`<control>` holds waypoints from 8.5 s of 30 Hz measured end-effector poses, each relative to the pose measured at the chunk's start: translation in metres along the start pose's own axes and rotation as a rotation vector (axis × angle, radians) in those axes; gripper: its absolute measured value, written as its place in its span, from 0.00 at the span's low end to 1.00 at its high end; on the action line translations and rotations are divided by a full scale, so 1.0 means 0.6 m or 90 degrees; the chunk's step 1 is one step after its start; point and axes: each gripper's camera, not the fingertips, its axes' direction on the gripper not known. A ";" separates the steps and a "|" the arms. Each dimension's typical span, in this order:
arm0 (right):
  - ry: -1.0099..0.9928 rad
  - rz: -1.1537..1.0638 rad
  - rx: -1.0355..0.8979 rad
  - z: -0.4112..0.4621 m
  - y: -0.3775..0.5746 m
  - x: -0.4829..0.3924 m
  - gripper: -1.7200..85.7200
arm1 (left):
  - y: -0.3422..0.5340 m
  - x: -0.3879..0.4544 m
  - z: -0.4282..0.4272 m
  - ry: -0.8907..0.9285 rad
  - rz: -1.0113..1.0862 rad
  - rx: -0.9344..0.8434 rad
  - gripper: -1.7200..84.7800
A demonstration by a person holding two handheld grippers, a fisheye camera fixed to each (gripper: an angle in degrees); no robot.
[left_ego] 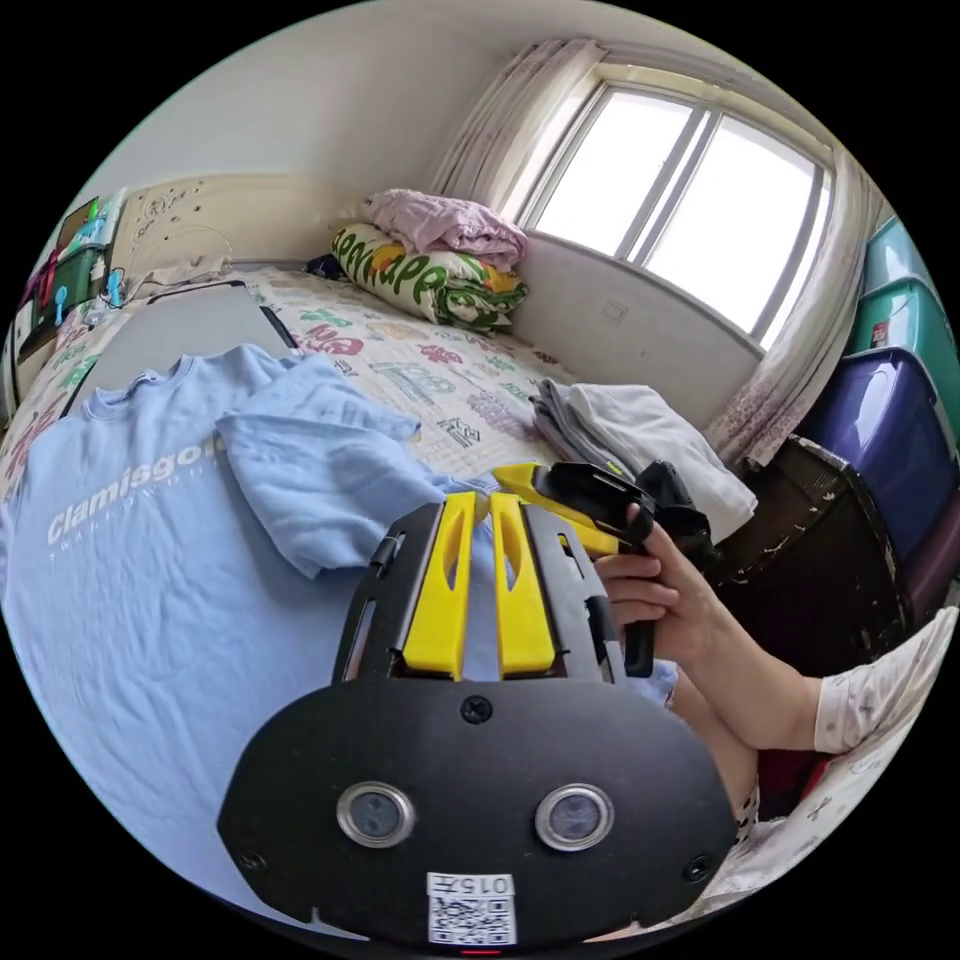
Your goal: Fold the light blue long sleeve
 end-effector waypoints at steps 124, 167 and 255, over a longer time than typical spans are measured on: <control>0.635 -0.442 -0.222 0.790 -0.467 0.238 0.08 | 0.631 -0.012 0.294 -0.087 -0.256 -0.073 0.03; 0.464 -0.537 -0.325 0.518 0.254 0.653 0.02 | 0.285 0.004 -0.414 -0.221 -0.130 -0.036 0.01; 0.325 -0.202 0.051 -0.271 -0.280 0.733 0.01 | -0.753 1.119 -0.458 -1.126 0.677 -0.502 0.02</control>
